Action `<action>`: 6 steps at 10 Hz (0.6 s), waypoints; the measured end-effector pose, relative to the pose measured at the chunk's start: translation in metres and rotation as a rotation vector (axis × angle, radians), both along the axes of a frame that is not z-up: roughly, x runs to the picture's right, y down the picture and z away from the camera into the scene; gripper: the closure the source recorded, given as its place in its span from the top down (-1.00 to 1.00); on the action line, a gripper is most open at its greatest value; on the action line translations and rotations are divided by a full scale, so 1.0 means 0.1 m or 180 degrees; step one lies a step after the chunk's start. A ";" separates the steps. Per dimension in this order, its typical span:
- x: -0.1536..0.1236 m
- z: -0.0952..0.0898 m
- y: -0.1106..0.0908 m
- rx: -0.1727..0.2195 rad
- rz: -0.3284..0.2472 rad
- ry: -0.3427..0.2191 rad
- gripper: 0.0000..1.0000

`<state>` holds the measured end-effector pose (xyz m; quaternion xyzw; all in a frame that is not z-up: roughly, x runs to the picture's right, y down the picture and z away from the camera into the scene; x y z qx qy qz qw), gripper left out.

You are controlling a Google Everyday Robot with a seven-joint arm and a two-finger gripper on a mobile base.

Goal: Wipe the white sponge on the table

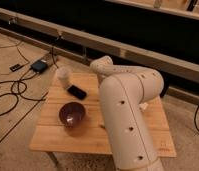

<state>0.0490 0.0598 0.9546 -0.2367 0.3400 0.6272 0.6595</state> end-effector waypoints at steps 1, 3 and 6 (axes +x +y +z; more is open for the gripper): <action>-0.09 0.01 -0.06 0.0029 -0.0025 -0.0077 -0.81; -0.25 -0.04 -0.16 0.0080 -0.0091 -0.0254 -0.47; -0.40 -0.24 -0.29 0.0177 -0.0168 -0.0443 0.11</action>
